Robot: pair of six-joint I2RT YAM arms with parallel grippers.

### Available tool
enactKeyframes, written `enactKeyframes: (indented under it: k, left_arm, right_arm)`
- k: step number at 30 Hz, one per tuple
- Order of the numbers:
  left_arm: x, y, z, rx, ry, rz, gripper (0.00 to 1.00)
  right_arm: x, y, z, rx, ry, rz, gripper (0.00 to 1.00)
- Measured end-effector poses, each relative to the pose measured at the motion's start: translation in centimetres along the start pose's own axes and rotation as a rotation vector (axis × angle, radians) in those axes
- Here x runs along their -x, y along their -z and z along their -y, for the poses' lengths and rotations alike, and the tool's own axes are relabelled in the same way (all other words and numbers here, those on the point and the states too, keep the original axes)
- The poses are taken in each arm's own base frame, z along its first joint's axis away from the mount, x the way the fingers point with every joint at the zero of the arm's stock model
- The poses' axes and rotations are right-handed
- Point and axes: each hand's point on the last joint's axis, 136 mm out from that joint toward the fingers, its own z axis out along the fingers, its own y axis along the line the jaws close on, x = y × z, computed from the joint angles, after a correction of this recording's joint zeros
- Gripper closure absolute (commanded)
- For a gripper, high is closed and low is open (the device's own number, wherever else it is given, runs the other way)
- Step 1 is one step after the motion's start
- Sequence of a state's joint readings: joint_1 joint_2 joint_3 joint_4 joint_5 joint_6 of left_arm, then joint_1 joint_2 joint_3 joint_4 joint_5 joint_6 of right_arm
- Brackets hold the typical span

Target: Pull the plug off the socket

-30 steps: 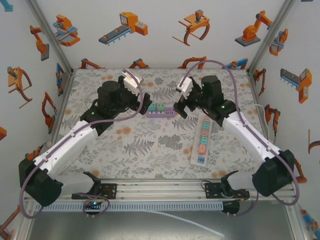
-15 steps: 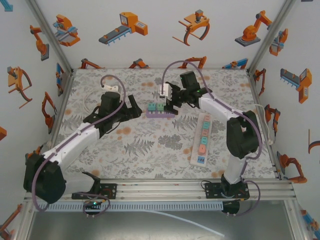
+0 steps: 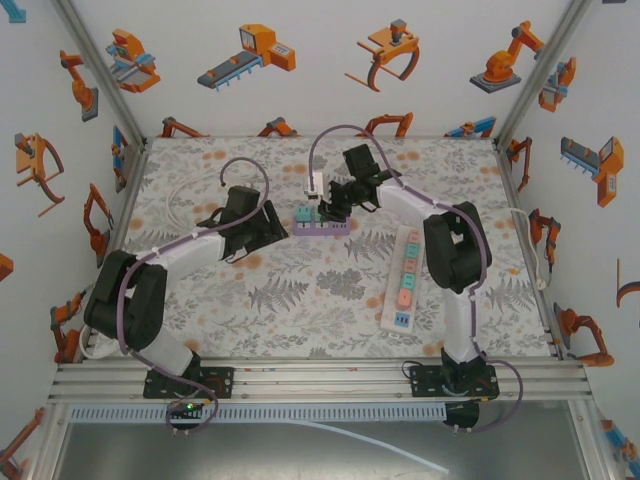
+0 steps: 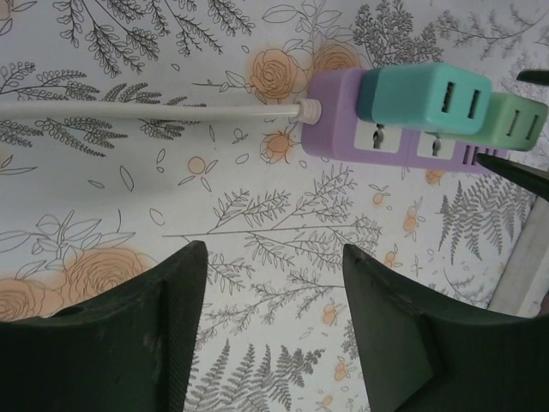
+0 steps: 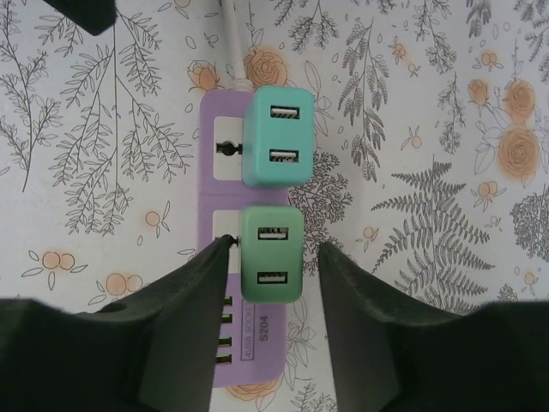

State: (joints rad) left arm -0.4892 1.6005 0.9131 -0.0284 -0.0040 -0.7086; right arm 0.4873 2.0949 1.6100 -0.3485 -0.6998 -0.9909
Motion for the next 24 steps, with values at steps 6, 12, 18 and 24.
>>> enactKeyframes:
  k: [6,12,18,24]
  left_arm:
    - [0.7,-1.8,0.6,-0.011,0.017,0.017,0.45]
    - [2.0,-3.6,1.2,-0.011,0.021,0.048,0.46]
    - [2.0,-5.8,1.1,0.004,0.024,0.044,0.49]
    - [2.3,-6.2,1.8,-0.007,0.018,0.046,0.54]
  right_arm:
    - [0.2,-0.2,0.0,0.027,0.01,0.003,0.72]
    - [0.2,-0.1,-0.2,0.038,0.01,0.005,0.73]
    - [0.2,-0.1,-0.4,0.048,0.006,0.003,0.74]
    - [0.2,-0.1,-0.4,0.052,0.005,0.001,0.75]
